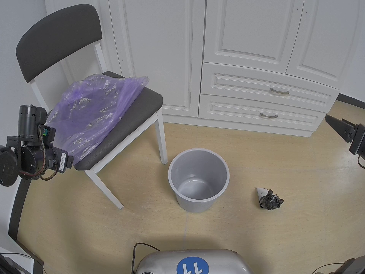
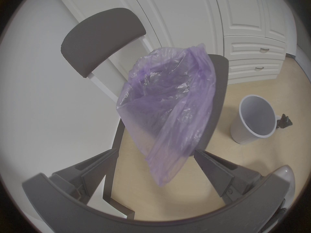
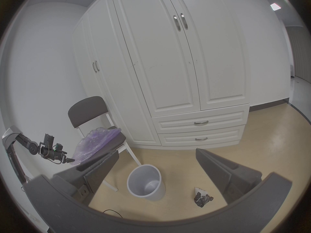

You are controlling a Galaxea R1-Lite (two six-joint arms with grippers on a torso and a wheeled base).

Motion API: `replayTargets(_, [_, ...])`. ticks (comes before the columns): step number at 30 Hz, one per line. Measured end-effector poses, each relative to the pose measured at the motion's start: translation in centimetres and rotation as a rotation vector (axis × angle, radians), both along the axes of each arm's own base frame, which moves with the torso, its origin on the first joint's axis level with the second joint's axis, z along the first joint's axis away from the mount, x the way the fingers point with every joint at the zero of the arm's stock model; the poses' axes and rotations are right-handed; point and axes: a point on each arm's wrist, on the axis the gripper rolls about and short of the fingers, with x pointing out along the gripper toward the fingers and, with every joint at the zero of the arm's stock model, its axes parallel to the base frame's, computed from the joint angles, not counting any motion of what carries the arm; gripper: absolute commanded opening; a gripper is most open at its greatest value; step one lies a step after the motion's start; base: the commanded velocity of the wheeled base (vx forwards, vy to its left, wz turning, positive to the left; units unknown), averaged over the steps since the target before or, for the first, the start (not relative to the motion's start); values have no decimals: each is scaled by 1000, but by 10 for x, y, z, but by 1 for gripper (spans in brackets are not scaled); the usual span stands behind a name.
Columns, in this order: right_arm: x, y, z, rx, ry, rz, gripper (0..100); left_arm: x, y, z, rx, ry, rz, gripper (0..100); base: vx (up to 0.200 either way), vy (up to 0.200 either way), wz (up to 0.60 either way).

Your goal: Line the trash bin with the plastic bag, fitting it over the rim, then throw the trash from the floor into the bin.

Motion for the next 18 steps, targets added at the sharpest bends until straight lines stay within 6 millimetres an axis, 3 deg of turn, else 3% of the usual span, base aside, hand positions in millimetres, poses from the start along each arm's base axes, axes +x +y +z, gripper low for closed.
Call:
replayTargets(10, [13, -5, -3, 1, -1, -44, 100, 29, 13, -12, -8, 39, 43, 100, 0, 0, 0])
replayTargets(18, [19, -7, -9, -10, 21, -62, 100, 53, 12, -8, -14, 11, 42, 100, 0, 0, 0])
